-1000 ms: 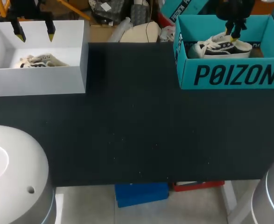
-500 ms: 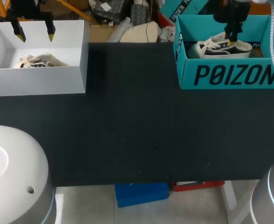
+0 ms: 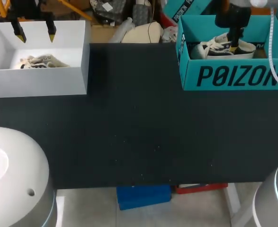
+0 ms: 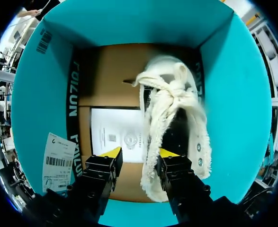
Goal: Take the shoe out of the shoebox, open the shoe tongue, remove and reinsert the insole, then place the shoe into the shoebox
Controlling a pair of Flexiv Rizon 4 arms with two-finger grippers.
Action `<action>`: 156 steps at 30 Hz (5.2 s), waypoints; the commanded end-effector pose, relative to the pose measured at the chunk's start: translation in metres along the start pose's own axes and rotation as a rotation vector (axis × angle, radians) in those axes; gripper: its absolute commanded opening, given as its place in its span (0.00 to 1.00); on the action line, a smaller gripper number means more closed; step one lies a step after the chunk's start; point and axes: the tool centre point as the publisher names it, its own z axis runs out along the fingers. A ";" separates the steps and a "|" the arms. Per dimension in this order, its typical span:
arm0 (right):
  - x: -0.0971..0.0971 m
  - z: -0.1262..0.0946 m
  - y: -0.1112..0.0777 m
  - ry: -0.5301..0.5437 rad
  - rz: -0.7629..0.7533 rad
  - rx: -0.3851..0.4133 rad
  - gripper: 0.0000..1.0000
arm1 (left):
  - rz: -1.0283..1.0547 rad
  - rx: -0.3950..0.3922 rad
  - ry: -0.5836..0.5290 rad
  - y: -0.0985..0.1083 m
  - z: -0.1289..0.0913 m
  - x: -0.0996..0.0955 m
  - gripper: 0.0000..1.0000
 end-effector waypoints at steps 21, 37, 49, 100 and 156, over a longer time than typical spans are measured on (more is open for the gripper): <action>-0.013 0.034 -0.005 0.003 0.011 0.052 0.00 | -0.002 -0.001 -0.003 0.000 0.000 0.001 1.00; 0.045 -0.051 -0.022 -0.152 0.063 0.067 0.00 | -0.002 -0.001 -0.003 0.000 0.000 0.001 1.00; 0.104 -0.179 0.000 -0.423 0.147 0.147 0.00 | -0.002 -0.001 -0.003 0.000 0.000 0.001 1.00; 0.355 0.024 0.400 -0.517 0.249 0.059 0.00 | -0.002 -0.001 -0.003 0.000 0.000 0.001 1.00; 0.366 -0.090 0.322 -0.226 -0.251 -0.537 1.00 | -0.002 -0.001 -0.003 0.000 0.000 0.001 1.00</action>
